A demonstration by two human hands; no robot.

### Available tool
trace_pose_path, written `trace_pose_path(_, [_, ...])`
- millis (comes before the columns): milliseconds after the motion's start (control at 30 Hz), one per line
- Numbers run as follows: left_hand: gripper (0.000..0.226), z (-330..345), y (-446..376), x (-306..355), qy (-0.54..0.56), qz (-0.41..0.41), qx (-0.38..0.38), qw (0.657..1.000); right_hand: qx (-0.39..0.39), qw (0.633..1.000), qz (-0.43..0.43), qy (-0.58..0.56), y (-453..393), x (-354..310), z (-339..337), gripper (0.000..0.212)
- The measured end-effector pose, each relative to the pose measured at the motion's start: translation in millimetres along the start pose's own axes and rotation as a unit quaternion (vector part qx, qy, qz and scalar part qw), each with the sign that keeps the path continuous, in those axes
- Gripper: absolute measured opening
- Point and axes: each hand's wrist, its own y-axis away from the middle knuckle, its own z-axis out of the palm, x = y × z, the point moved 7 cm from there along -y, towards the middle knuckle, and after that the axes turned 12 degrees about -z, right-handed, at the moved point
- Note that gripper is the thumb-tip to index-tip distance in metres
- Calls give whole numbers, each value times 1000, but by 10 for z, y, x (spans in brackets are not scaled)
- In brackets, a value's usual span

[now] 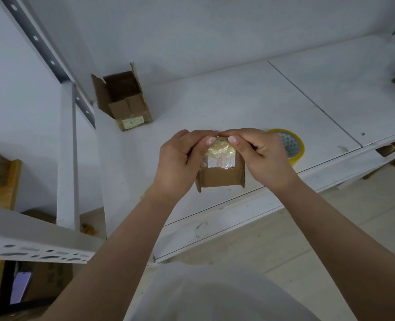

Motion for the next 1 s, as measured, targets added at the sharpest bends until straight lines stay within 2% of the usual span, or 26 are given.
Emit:
trace_pose_path(100, [23, 7, 6, 14, -24, 25, 12, 999, -25, 999, 23, -4, 26, 45, 3, 21])
trace_pose_path(167, [23, -9, 11, 34, -31, 36, 12, 999, -34, 998, 44, 13, 25, 78, -14, 31])
trace_pose_path(233, [20, -18, 24, 84, -25, 49, 10, 998, -26, 999, 21, 40, 7, 40, -44, 33])
trace_pose_path(333, [16, -21, 19, 157, -25, 64, 22, 997, -16, 994, -48, 92, -19, -86, -42, 26])
trace_pose_path(433, [14, -12, 8, 186, -35, 75, 35, 996, 8, 985, -89, 144, -31, -148, -49, 31])
trace_pose_path(567, [16, -6, 4, 133, -39, 73, 25, 996, 3, 972, -113, 204, -10, -146, -18, 36])
trace_pose_path(667, [28, -7, -22, 47, -55, 57, -3, 997, 13, 966, -120, 230, 4, -132, -40, 36])
trace_pose_path(733, [48, -7, -59, -42, -61, 4, -32, 998, 23, 958, -131, 255, 7, -134, -81, 37])
trace_pose_path(833, [68, -63, -183, -288, -58, -172, -33, 983, 19, 942, -177, 283, 18, -161, -93, 38])
trace_pose_path(900, [64, -27, -235, -398, -11, -266, -57, 962, -2, 931, -215, 294, 34, -192, -19, 40])
trace_pose_path(933, [59, 8, -249, -406, 22, -287, -66, 955, -16, 930, -229, 285, 43, -208, 28, 42])
trace_pose_path(1000, [55, 21, -285, -360, 14, -289, -59, 955, -42, 949, -220, 224, 68, -204, 104, 50])
